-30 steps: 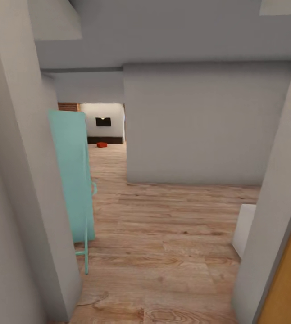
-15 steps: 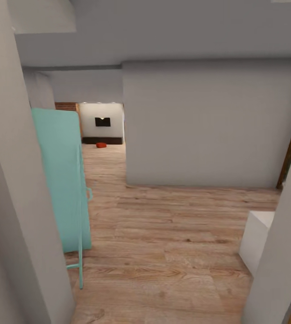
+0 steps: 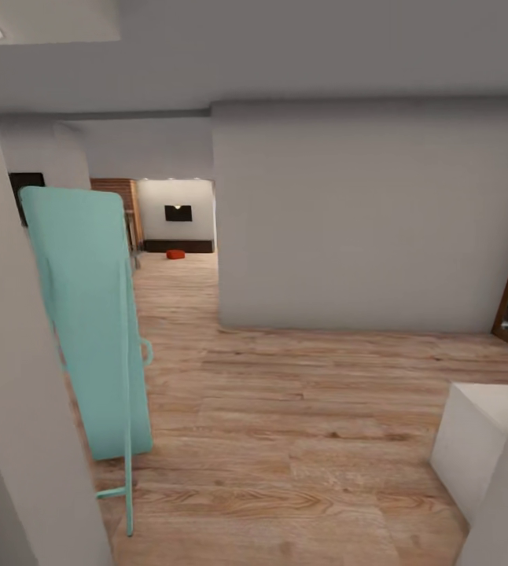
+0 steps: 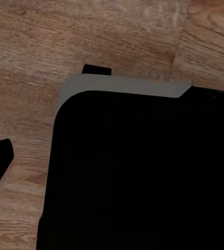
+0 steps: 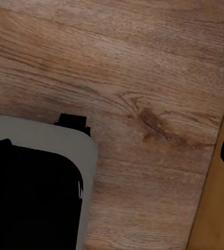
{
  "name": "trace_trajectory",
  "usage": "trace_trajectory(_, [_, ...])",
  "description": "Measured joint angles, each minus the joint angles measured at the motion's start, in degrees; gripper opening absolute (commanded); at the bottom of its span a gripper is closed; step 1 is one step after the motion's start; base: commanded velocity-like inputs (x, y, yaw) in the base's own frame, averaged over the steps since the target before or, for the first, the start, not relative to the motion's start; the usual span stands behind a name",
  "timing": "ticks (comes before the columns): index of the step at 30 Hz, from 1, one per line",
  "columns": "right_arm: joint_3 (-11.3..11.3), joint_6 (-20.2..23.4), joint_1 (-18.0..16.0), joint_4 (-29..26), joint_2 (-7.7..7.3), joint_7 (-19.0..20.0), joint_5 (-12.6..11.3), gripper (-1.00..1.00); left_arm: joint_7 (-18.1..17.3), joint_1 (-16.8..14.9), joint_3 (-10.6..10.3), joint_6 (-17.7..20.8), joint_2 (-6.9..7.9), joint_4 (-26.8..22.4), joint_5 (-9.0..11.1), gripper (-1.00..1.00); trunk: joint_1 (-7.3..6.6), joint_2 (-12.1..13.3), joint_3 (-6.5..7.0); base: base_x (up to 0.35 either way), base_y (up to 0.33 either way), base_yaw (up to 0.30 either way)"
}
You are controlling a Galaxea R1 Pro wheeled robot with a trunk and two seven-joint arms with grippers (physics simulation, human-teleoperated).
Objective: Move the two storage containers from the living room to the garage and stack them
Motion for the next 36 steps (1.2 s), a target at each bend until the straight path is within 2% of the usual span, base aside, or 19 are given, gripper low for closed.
trace_trajectory(15, [-0.4, -0.7, 0.0, 0.0, -0.06, 0.0, -0.1, 1.00, 0.0, 0.0, 0.1, -0.3, -0.07, 0.1, 0.0, 1.00, 0.00, 0.0, 0.00, 0.323, 0.000, -0.071])
trace_trajectory(36, [0.0, -0.5, 0.0, 0.0, -0.19, 0.1, 0.5, 1.00, 0.0, 0.0, 0.1, -0.3, -0.09, 0.1, 0.1, 1.00, 0.00, 0.0, 0.00, 0.323, 0.000, -0.002])
